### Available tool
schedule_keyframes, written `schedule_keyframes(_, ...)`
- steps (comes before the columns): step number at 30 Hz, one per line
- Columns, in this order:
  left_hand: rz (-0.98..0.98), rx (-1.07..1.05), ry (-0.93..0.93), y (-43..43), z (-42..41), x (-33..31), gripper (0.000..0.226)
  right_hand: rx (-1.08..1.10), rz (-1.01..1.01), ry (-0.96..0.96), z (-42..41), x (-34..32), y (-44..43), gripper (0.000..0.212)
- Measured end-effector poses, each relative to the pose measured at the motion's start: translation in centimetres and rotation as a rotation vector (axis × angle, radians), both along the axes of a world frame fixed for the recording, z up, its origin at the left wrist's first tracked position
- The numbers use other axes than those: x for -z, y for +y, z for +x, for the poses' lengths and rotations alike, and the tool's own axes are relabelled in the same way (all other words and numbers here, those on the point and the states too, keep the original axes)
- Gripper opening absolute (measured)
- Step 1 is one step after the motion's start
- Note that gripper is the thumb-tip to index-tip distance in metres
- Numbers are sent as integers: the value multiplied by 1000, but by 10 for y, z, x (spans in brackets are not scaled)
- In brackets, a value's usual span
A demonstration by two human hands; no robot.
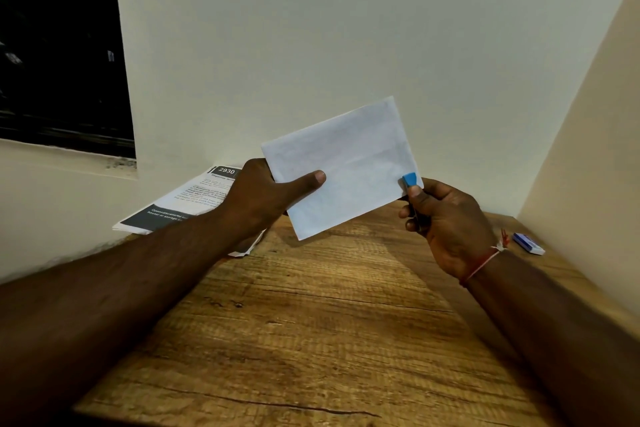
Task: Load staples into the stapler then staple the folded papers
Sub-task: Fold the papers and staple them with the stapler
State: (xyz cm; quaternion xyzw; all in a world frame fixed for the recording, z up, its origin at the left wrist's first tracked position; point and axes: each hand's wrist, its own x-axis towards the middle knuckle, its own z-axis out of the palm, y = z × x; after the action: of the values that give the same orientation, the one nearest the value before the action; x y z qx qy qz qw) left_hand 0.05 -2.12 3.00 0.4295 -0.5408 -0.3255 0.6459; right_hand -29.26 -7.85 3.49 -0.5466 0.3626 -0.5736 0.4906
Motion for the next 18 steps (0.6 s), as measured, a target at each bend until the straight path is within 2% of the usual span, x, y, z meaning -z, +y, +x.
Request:
schedule_keyframes(4,27,40,-5,-1,1,3,42,1,-4,-15,0,0,1,25)
schedule_keyframes(8,50,83,42,-4,2,6,51,-98,41,-59,2,1,6,29)
schedule_keyframes(14,25,38,19,-3,3,1,42,-272,66,-12,12,7,16,35)
schedule_keyframes(18,29,60,34,-6,4,5,57,-277,73,2,18,11,19,39)
